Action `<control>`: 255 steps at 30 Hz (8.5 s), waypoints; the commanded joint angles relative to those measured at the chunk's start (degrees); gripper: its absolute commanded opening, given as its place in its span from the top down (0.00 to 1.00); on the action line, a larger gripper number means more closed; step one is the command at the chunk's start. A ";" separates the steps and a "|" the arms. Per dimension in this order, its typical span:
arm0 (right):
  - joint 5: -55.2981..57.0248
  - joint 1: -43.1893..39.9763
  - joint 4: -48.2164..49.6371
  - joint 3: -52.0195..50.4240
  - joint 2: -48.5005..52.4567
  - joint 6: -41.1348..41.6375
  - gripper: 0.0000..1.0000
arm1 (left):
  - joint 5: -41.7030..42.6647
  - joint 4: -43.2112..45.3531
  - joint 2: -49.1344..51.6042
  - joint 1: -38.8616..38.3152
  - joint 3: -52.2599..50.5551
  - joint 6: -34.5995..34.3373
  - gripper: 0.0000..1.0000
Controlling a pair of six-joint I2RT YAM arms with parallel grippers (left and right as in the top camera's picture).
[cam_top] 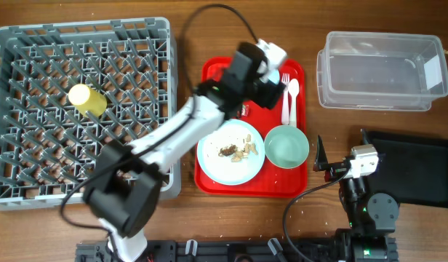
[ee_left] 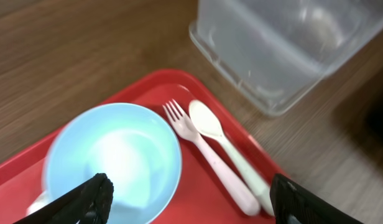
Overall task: Sort waste into correct bins and load items into the dishwasher rack
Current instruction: 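Move the left gripper back to the tray and grasp the light-blue bowl, then carry the light-blue bowl to the rack and set it down, then move the left gripper back over the tray toward the mint-green bowl, then grasp the mint-green bowl with the left gripper and lift it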
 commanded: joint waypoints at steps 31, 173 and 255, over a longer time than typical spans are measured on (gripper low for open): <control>0.74 0.24 0.24 -0.04 -0.20 -0.61 0.00 | -8.09 5.97 7.56 -1.81 0.02 0.42 0.96; 0.74 0.24 0.24 -0.04 -0.22 -0.63 0.00 | 1.79 -20.61 -2.84 -6.27 -0.11 -21.55 0.35; 0.74 0.24 0.24 -0.04 -0.22 -0.63 0.00 | -13.22 -9.31 -2.56 -8.63 0.85 -2.08 0.49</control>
